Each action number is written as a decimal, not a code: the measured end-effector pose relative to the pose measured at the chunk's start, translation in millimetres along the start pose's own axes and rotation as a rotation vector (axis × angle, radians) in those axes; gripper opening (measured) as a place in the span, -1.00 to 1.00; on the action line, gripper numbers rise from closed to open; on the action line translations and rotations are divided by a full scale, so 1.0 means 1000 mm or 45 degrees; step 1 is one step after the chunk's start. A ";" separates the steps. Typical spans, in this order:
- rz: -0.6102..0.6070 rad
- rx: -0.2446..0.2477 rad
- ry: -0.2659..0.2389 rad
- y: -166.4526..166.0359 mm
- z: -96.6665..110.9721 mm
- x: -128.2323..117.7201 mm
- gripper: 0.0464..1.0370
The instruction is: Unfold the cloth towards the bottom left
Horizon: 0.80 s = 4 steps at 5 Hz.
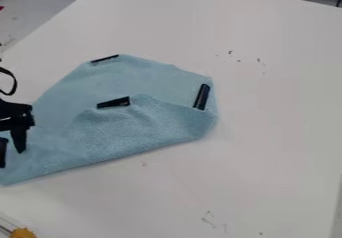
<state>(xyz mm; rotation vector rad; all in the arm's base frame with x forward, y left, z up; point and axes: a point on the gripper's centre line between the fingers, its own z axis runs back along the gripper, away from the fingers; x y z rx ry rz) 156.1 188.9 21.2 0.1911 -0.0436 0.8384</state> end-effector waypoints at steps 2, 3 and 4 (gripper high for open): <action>-0.264 -0.119 -0.037 -0.014 0.003 0.006 0.93; -0.440 -0.168 -0.061 -0.020 0.012 0.012 0.93; -0.530 -0.179 -0.049 -0.029 0.018 0.010 0.93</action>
